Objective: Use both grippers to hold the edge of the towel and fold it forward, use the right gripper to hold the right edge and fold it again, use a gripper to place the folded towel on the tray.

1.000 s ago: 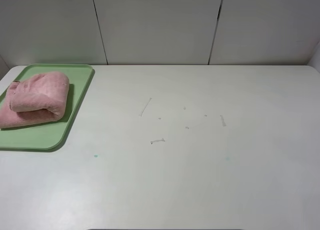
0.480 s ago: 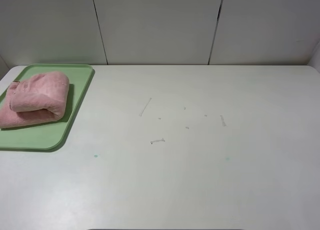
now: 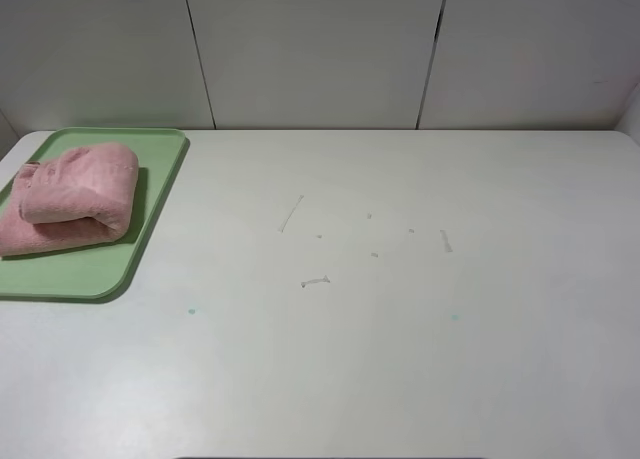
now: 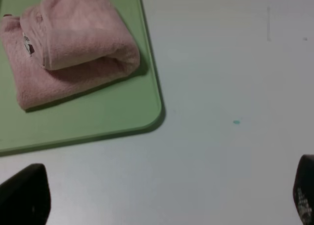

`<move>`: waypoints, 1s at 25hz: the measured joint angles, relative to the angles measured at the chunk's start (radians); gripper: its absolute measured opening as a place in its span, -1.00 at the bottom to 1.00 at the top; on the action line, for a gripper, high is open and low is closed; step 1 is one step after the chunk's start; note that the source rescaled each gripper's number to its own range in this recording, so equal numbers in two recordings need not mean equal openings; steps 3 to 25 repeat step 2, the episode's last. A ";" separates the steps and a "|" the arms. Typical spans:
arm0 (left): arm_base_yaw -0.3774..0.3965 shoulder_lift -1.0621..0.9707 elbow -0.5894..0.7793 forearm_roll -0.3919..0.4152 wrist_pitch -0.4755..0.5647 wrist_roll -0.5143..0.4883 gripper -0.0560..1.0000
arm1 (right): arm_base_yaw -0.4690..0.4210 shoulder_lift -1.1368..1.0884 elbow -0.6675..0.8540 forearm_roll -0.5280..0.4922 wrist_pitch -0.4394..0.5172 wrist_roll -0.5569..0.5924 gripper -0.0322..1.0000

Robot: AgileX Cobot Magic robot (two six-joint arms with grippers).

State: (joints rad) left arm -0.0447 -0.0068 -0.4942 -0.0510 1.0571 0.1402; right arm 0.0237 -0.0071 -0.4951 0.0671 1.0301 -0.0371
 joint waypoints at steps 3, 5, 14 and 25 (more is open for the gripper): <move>0.000 0.000 0.000 0.000 0.000 0.000 1.00 | 0.000 0.000 0.000 0.000 0.000 0.000 1.00; 0.000 0.000 0.000 0.000 0.000 0.000 1.00 | 0.000 0.000 0.000 0.000 0.000 0.000 1.00; 0.000 0.000 0.000 0.000 0.000 0.000 1.00 | 0.000 0.000 0.000 0.000 0.000 0.000 1.00; 0.000 0.000 0.000 0.000 0.000 0.000 1.00 | 0.000 0.000 0.000 0.000 0.000 0.000 1.00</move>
